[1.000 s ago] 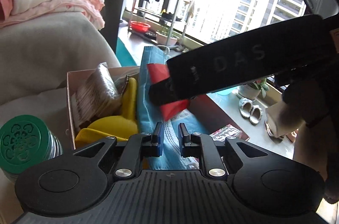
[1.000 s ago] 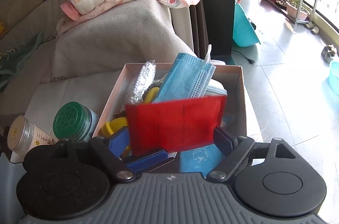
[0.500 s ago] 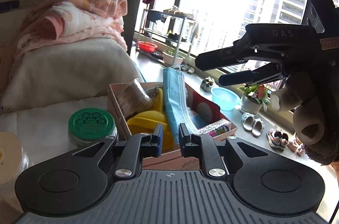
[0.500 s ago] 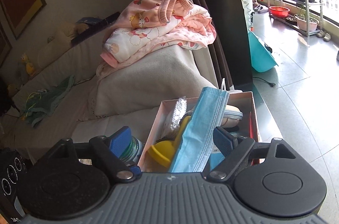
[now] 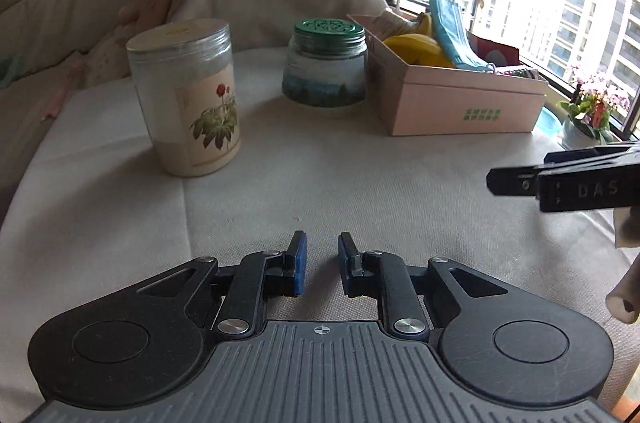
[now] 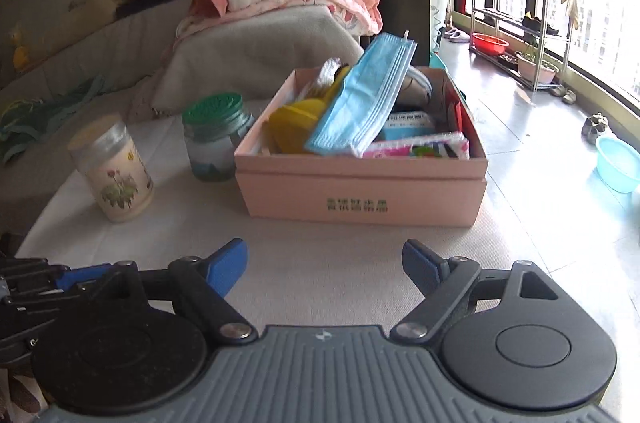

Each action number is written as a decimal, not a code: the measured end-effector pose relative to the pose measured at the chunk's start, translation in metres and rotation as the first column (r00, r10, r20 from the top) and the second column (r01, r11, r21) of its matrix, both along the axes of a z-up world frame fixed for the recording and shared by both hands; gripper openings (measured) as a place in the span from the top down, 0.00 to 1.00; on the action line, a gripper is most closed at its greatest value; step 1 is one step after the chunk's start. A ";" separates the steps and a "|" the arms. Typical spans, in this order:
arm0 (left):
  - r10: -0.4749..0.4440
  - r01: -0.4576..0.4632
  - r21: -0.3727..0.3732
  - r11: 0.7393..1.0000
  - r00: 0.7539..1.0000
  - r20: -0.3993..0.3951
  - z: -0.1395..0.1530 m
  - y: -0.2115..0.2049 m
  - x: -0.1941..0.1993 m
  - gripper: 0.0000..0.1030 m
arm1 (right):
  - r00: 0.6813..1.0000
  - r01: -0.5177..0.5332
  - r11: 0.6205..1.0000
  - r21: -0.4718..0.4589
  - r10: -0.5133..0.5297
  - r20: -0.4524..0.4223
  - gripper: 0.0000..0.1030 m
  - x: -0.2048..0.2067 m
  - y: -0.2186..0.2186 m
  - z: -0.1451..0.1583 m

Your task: Organize soft objects

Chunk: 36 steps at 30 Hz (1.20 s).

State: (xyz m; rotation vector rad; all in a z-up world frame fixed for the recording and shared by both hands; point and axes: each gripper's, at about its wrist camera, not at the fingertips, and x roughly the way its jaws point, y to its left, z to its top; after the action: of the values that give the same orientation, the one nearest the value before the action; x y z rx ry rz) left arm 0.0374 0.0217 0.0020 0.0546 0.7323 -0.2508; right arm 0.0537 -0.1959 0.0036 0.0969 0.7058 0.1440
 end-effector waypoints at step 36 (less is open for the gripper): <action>0.104 -0.106 0.021 0.994 0.991 0.089 -0.010 -0.032 -0.003 0.51 | 0.997 0.060 0.996 -0.064 -0.057 0.047 0.00 -0.007 0.011 -0.038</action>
State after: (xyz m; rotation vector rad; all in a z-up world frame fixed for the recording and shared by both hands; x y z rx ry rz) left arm 0.0346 -0.0104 -0.0084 0.0506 0.6488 -0.1380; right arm 0.0468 -0.1844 -0.0343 0.0516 0.6616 0.0666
